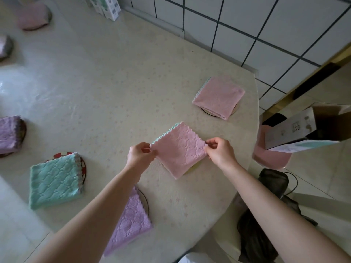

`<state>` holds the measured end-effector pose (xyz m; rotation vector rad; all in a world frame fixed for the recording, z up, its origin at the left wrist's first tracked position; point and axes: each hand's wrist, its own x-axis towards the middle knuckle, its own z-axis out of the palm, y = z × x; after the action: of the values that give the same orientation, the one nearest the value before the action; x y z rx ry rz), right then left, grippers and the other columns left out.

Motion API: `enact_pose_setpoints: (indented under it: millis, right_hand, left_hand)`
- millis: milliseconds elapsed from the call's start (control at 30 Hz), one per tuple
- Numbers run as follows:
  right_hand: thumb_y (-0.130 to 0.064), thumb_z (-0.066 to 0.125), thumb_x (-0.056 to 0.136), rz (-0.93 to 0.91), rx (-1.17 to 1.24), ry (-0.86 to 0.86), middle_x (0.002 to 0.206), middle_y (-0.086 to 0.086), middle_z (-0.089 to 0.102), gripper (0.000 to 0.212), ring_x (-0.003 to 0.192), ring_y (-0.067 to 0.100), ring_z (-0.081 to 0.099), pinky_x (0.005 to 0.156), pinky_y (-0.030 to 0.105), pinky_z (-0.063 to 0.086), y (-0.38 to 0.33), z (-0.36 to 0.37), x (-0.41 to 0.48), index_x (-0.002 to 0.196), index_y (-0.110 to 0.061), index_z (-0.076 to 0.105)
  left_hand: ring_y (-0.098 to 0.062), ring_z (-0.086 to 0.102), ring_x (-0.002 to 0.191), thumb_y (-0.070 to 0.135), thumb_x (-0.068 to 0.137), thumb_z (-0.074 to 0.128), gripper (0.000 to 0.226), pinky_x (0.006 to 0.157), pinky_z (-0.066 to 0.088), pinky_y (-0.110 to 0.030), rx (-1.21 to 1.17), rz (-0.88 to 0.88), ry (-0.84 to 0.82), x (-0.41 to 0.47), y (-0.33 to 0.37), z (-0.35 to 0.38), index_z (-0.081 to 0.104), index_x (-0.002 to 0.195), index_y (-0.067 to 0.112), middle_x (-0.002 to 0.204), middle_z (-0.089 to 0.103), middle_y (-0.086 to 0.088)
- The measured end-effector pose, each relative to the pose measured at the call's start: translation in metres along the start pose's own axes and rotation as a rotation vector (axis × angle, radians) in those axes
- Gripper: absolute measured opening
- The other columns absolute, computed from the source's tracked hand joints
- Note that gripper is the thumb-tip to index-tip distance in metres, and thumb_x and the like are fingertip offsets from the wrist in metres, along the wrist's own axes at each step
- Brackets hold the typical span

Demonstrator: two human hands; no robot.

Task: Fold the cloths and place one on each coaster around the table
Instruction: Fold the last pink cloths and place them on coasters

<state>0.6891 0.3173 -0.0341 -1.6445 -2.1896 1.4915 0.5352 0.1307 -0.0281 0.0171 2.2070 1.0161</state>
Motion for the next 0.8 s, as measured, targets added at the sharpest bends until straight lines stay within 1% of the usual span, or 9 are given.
enact_pose_setpoints:
  millis: [67, 133, 167, 300, 400, 533, 633, 733, 800]
  right_hand:
    - [-0.013, 0.066, 0.081, -0.009, -0.023, -0.009, 0.084, 0.005, 0.068, 0.013, 0.077, 0.024, 0.064, 0.085, 0.036, 0.052, -0.003, -0.001, 0.005, 0.093, -0.011, 0.068]
    - [-0.013, 0.067, 0.08, -0.005, -0.045, -0.02, 0.087, 0.008, 0.07, 0.009, 0.082, 0.029, 0.067, 0.086, 0.042, 0.053, -0.002, 0.001, 0.009, 0.089, -0.013, 0.068]
    - [-0.014, 0.068, 0.08, -0.002, -0.059, -0.021, 0.086, 0.008, 0.071, 0.007, 0.083, 0.029, 0.067, 0.085, 0.042, 0.053, -0.001, 0.001, 0.009, 0.087, -0.014, 0.068]
    - [-0.018, 0.071, 0.078, 0.004, -0.118, -0.01, 0.083, 0.007, 0.07, 0.007, 0.085, 0.027, 0.067, 0.083, 0.032, 0.051, -0.001, -0.001, 0.011, 0.083, -0.014, 0.068]
    - [-0.018, 0.071, 0.078, -0.005, -0.151, -0.007, 0.086, 0.008, 0.071, 0.011, 0.087, 0.028, 0.067, 0.084, 0.032, 0.051, -0.002, -0.001, 0.01, 0.086, -0.012, 0.069]
    - [-0.014, 0.068, 0.078, 0.019, -0.147, 0.019, 0.096, 0.009, 0.07, 0.024, 0.091, 0.027, 0.066, 0.088, 0.039, 0.051, 0.0, -0.003, 0.004, 0.102, -0.01, 0.064]
    - [-0.009, 0.062, 0.076, 0.09, -0.075, 0.078, 0.095, 0.007, 0.069, 0.027, 0.089, 0.028, 0.067, 0.086, 0.042, 0.053, 0.011, -0.003, -0.012, 0.102, -0.013, 0.061]
    - [-0.008, 0.055, 0.081, 0.096, -0.061, 0.104, 0.088, 0.004, 0.067, 0.021, 0.083, 0.026, 0.066, 0.078, 0.037, 0.054, 0.02, 0.007, -0.044, 0.1, -0.015, 0.06]
    - [-0.009, 0.053, 0.083, 0.082, -0.081, 0.089, 0.087, 0.004, 0.068, 0.018, 0.081, 0.026, 0.065, 0.075, 0.033, 0.051, 0.023, 0.022, -0.067, 0.098, -0.016, 0.06]
  left_hand:
    - [-0.026, 0.069, 0.086, 0.009, 0.076, 0.072, 0.013, 0.084, 0.057, -0.041, -0.032, -0.026, -0.01, -0.004, -0.004, 0.0, 0.066, 0.083, 0.018, 0.082, 0.071, -0.007]
    - [-0.024, 0.069, 0.08, 0.006, 0.077, 0.071, 0.013, 0.084, 0.057, -0.042, -0.066, -0.05, -0.006, -0.006, -0.008, 0.002, 0.066, 0.08, 0.017, 0.08, 0.071, -0.009]
    - [-0.023, 0.069, 0.078, 0.004, 0.077, 0.07, 0.013, 0.084, 0.057, -0.042, -0.089, -0.063, -0.002, -0.007, -0.01, 0.003, 0.066, 0.079, 0.016, 0.079, 0.071, -0.009]
    - [-0.028, 0.071, 0.083, 0.007, 0.075, 0.071, 0.009, 0.083, 0.057, -0.042, -0.114, -0.104, 0.032, -0.006, -0.014, 0.005, 0.067, 0.076, 0.016, 0.073, 0.072, -0.009]
    - [-0.023, 0.072, 0.077, 0.006, 0.077, 0.069, 0.01, 0.08, 0.059, -0.04, -0.091, -0.111, 0.046, -0.004, -0.018, 0.005, 0.067, 0.077, 0.016, 0.071, 0.071, -0.007]
    - [-0.018, 0.07, 0.071, 0.005, 0.082, 0.063, 0.011, 0.075, 0.059, -0.033, 0.033, -0.039, 0.099, -0.005, -0.024, -0.004, 0.067, 0.09, 0.012, 0.071, 0.068, 0.001]
    - [-0.016, 0.068, 0.069, 0.009, 0.084, 0.062, 0.012, 0.067, 0.057, -0.028, 0.14, 0.029, 0.106, -0.011, -0.032, -0.017, 0.066, 0.093, 0.014, 0.07, 0.069, 0.0]
    - [-0.018, 0.067, 0.072, 0.009, 0.086, 0.061, 0.011, 0.061, 0.053, -0.024, 0.234, 0.106, 0.098, -0.018, -0.048, -0.037, 0.067, 0.094, 0.014, 0.078, 0.069, -0.002]
    - [-0.018, 0.065, 0.075, 0.009, 0.086, 0.062, 0.012, 0.063, 0.046, -0.021, 0.302, 0.164, 0.084, -0.022, -0.058, -0.054, 0.068, 0.096, 0.013, 0.084, 0.068, -0.001]
